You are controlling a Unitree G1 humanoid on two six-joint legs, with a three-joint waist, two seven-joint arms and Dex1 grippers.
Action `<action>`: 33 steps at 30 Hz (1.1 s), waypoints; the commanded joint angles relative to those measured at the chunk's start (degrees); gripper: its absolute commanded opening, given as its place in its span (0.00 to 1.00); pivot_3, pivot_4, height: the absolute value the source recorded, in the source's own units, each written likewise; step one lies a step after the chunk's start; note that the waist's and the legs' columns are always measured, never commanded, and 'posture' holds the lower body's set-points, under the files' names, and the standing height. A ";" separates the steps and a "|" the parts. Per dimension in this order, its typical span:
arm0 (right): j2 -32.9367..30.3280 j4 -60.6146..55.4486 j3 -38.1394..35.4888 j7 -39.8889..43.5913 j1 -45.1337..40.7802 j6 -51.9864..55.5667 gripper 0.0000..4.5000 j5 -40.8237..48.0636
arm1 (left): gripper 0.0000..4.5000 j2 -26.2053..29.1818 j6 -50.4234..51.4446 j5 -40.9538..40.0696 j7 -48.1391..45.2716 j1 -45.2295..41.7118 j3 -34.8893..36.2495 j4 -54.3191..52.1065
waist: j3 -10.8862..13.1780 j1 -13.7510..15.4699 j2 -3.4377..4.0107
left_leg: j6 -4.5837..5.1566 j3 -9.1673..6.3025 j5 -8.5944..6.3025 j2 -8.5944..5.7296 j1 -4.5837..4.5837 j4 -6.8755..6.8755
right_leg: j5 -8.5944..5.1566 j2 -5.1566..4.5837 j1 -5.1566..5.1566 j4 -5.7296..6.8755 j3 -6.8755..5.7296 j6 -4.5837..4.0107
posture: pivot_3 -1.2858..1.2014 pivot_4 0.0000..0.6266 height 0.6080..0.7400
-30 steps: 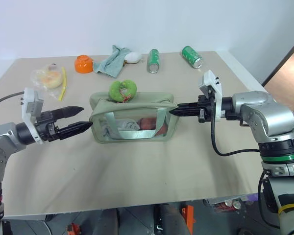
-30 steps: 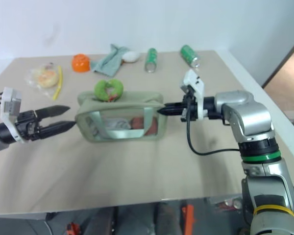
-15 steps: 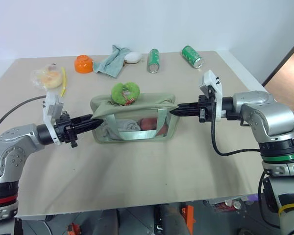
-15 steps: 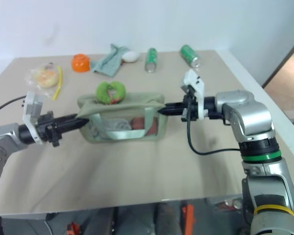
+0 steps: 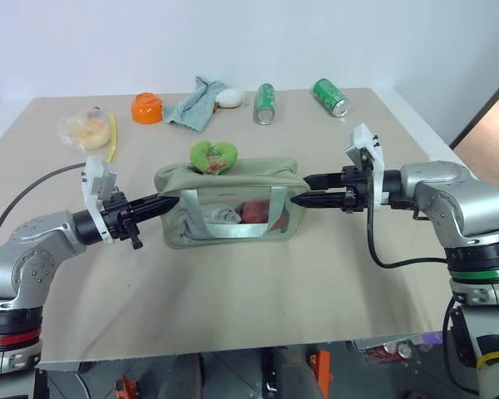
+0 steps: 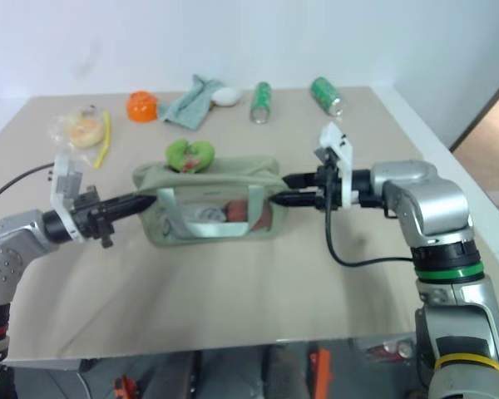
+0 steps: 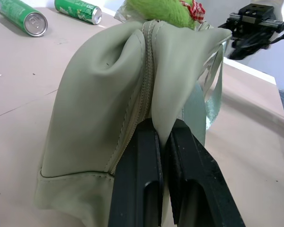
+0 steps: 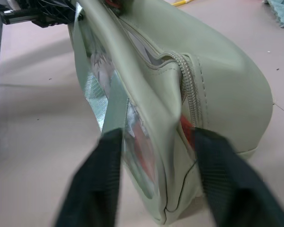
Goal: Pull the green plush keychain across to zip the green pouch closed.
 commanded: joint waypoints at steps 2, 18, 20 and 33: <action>-4.03 -0.34 -5.15 3.41 -1.80 -2.48 0.78 2.19 | 0.00 -0.58 -0.21 -0.18 0.59 0.15 -0.96 -1.60 | 0.00 0.01 0.00 | 0.00 0.00 0.00 -0.01 -0.01 0.00 | 0.00 -0.01 0.00 -0.01 0.00 0.00 | 0.52 0.24 1.00; 5.60 13.90 2.46 -1.98 -20.98 -26.26 0.78 -12.84 | 0.00 -1.18 -0.31 -0.54 1.13 0.15 -1.08 -2.43 | 0.01 -0.01 0.02 | -0.01 0.04 0.00 -0.01 -0.07 -0.05 | -0.01 -0.01 -0.04 -0.04 0.01 0.01 | 0.52 0.24 1.00; 6.50 12.75 5.35 -0.28 -22.19 -29.75 0.78 -15.37 | 0.00 -1.16 -0.25 -0.68 1.25 0.28 -0.90 -2.73 | 0.01 -0.01 0.02 | -0.02 0.04 0.00 -0.02 -0.11 -0.05 | -0.01 -0.01 -0.05 -0.07 0.03 0.03 | 0.52 0.24 1.00; 13.08 18.42 10.14 9.74 -29.49 -38.00 0.78 -17.55 | 0.00 -1.30 -0.77 -0.94 1.69 1.22 -0.11 -2.90 | 0.01 -0.03 0.03 | -0.02 0.03 0.00 -0.02 -0.04 -0.06 | 0.00 0.00 -0.04 -0.06 0.01 0.03 | 0.52 0.24 1.00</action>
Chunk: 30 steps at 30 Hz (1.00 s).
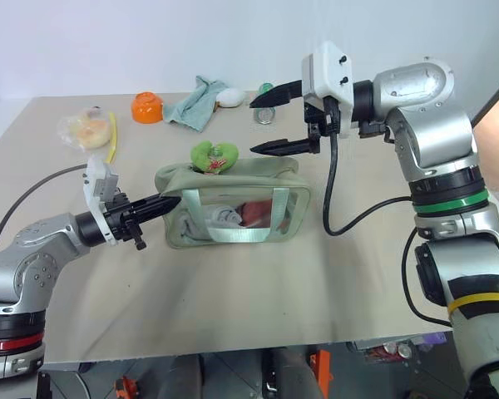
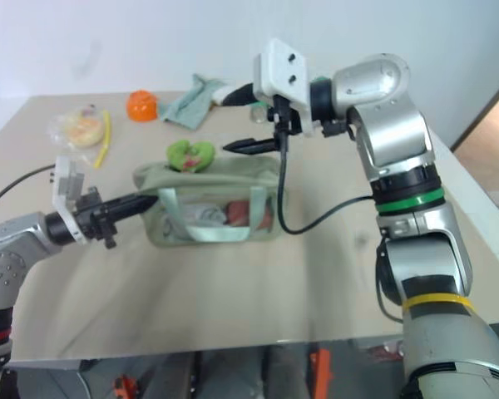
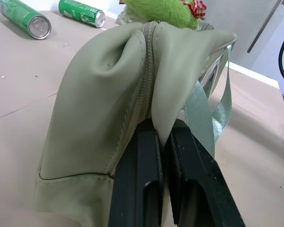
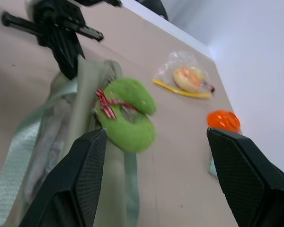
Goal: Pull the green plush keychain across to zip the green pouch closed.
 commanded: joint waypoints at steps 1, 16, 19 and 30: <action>1.06 1.38 0.52 2.89 -2.52 -2.06 0.78 -0.54 | 0.00 -0.13 -0.22 -0.44 0.16 0.18 -0.36 -1.29 | 0.00 0.01 0.00 | 0.00 0.00 0.00 0.00 0.00 0.00 | 0.00 0.00 0.00 0.00 0.00 0.00 | 0.52 0.24 1.00; 8.48 16.93 3.60 5.26 -7.24 -14.02 0.78 -7.82 | 0.00 -0.12 -0.38 -2.10 1.78 2.39 1.38 -3.12 | 0.01 -0.18 0.02 | -0.01 0.00 0.01 0.04 0.03 -0.07 | -0.01 0.06 -0.02 0.01 0.02 -0.02 | 0.52 0.24 1.00; 9.39 18.19 3.50 5.35 -7.77 -15.06 0.78 -8.31 | 0.00 -0.12 -0.58 -2.34 1.90 2.94 1.56 -3.32 | 0.01 -0.19 0.02 | -0.01 0.00 0.01 0.04 0.03 -0.07 | -0.01 0.06 -0.02 0.01 0.02 -0.03 | 0.52 0.24 1.00; 9.15 21.24 0.22 9.48 -11.56 -12.53 0.78 -4.89 | 0.00 -0.25 -0.88 -2.98 2.73 4.28 2.23 -3.80 | 0.02 -0.21 0.03 | -0.01 0.00 0.00 0.06 0.04 -0.09 | -0.02 0.09 -0.03 0.01 0.03 -0.04 | 0.52 0.24 1.00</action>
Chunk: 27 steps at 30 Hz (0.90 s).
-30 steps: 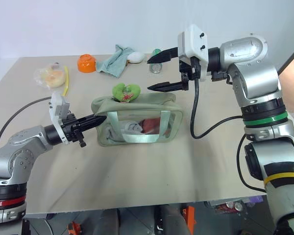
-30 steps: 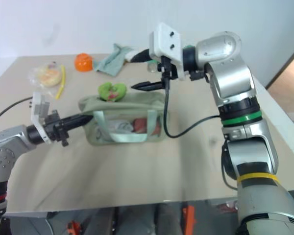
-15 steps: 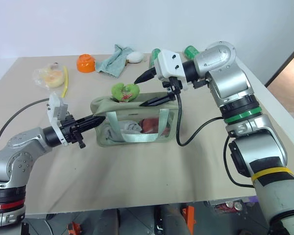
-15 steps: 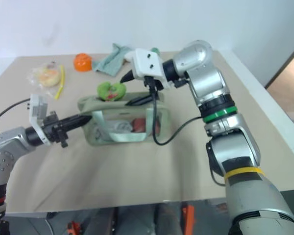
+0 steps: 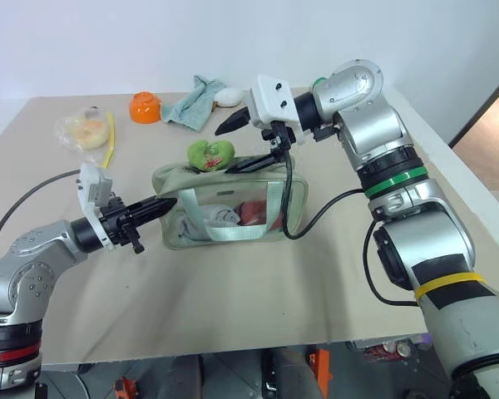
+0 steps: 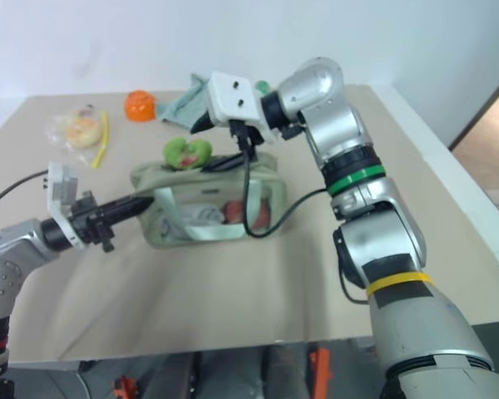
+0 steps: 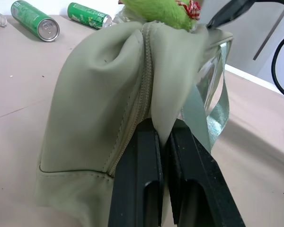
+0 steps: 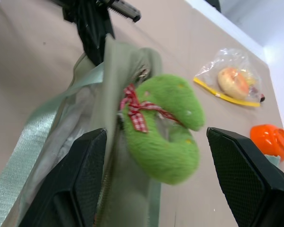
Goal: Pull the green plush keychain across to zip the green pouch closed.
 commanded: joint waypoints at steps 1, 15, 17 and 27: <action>-1.32 -1.78 -3.39 3.54 -2.82 2.51 0.78 3.39 | 0.00 0.09 -0.30 -0.60 0.06 0.74 0.51 -1.14 | 0.00 0.01 0.00 | 0.00 0.00 0.00 0.01 0.00 -0.01 | -0.01 0.01 0.00 0.00 -0.01 -0.01 | 0.52 0.24 1.00; -0.52 0.03 -1.79 1.74 -1.33 -1.34 0.78 -0.15 | 0.00 -0.39 -0.40 -1.27 0.81 0.89 0.70 -1.46 | 0.00 -0.01 0.00 | 0.00 0.00 0.00 0.03 0.01 -0.02 | -0.01 0.04 -0.01 0.01 0.00 -0.02 | 0.52 0.24 1.00; -0.10 1.76 -1.43 0.71 -1.52 -3.10 0.78 -1.39 | 0.00 -0.36 -0.35 -1.60 1.10 1.51 1.06 -2.02 | 0.00 -0.01 0.00 | 0.00 0.00 0.00 0.03 0.01 -0.01 | -0.01 0.04 0.00 0.01 0.00 -0.02 | 0.52 0.24 1.00; 2.22 4.90 -1.70 0.15 -2.00 -5.46 0.78 -2.53 | 0.00 -0.14 -0.42 -2.36 2.50 2.46 1.48 -2.97 | 0.01 -0.02 0.01 | 0.00 0.00 0.00 0.05 0.01 -0.04 | -0.02 0.06 -0.03 0.01 0.00 -0.04 | 0.52 0.24 1.00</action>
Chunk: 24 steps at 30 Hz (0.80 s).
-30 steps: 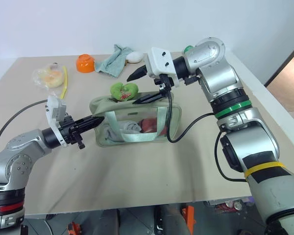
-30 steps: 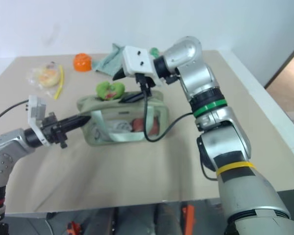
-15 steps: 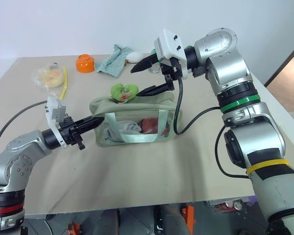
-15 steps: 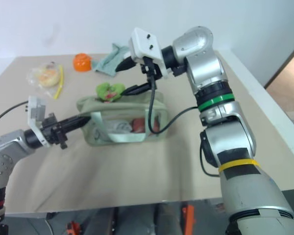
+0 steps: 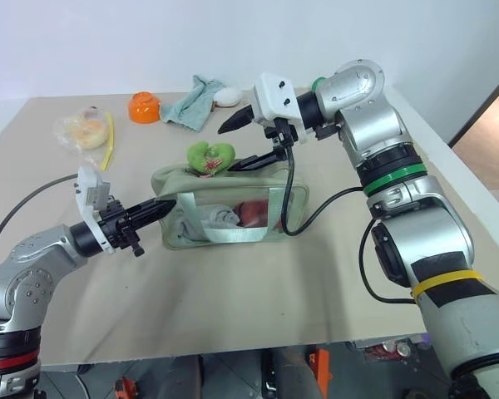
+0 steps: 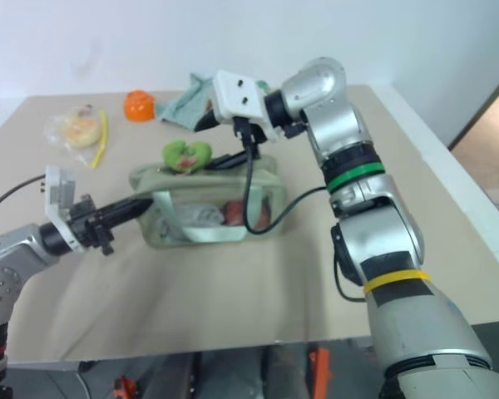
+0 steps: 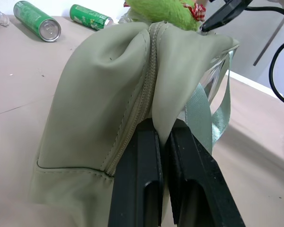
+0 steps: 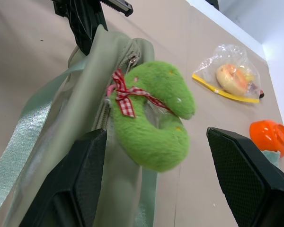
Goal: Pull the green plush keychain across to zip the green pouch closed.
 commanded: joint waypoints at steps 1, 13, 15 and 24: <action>0.62 -0.27 -0.69 0.12 -1.65 -1.10 0.78 0.05 | 0.00 0.22 -0.36 -0.43 0.36 0.63 0.88 -1.39 | 0.00 0.00 0.00 | 0.00 0.00 0.00 0.00 0.00 0.00 | 0.00 0.00 0.00 0.00 0.00 0.00 | 0.52 0.24 1.00; 1.17 -0.28 -1.08 1.13 -1.33 -0.74 0.14 0.58 | 0.00 0.05 -0.64 -0.23 0.74 0.67 0.61 -0.96 | 0.00 0.00 0.00 | 0.00 0.00 0.00 0.01 0.00 0.00 | -0.01 0.01 0.00 0.00 0.00 -0.01 | 0.52 0.24 1.00; 1.20 -0.15 -1.23 1.14 -1.36 -0.61 0.00 0.65 | 0.00 0.02 -0.79 -0.14 0.74 0.30 0.42 -0.56 | 0.00 0.00 0.00 | 0.00 0.00 0.00 0.01 0.00 0.00 | 0.00 0.01 0.00 0.00 0.00 -0.01 | 0.52 0.24 1.00; 0.01 0.48 -2.08 -0.58 -1.88 -0.27 0.00 0.28 | 0.00 -0.38 -1.23 -0.14 0.62 -0.97 0.10 0.71 | 0.00 0.00 0.00 | 0.00 0.00 0.00 0.01 0.00 0.00 | 0.00 0.01 0.00 0.00 0.00 -0.01 | 0.52 0.24 1.00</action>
